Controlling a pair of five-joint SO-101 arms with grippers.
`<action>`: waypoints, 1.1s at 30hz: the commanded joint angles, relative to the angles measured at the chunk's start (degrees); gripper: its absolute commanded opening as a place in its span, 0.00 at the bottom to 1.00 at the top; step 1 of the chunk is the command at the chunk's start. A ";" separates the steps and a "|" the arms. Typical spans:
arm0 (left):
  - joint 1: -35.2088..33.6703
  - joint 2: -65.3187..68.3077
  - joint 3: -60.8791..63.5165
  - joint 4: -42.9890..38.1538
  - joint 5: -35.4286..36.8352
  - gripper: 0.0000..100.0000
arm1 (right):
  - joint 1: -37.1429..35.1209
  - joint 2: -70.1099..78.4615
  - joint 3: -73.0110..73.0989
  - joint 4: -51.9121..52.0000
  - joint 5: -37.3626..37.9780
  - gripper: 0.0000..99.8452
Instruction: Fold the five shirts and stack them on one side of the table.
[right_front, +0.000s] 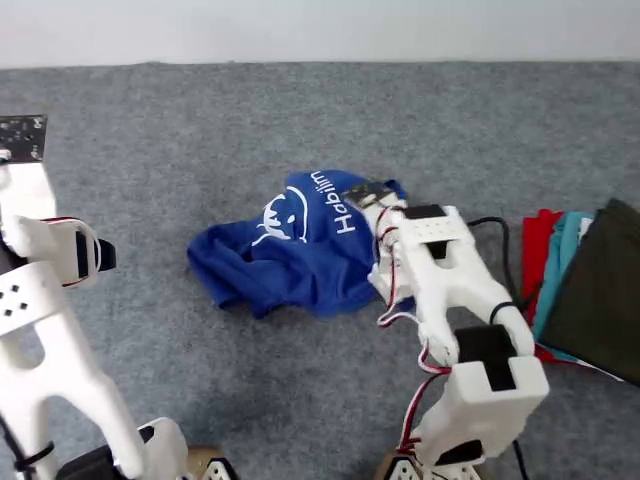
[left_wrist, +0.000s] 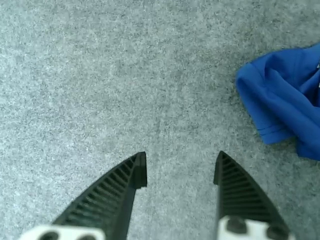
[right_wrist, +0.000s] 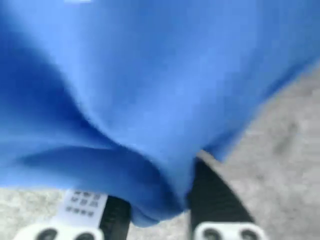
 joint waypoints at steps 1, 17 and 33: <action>0.44 -1.32 -0.13 -1.32 -0.09 0.22 | 1.89 -1.10 -3.69 5.85 1.49 0.02; 22.15 -1.14 17.71 -13.45 -0.09 0.22 | 5.85 -17.89 -25.49 32.57 14.77 0.01; 33.76 22.33 19.47 -22.07 -7.21 0.26 | 10.68 -18.15 -26.11 26.07 16.88 0.02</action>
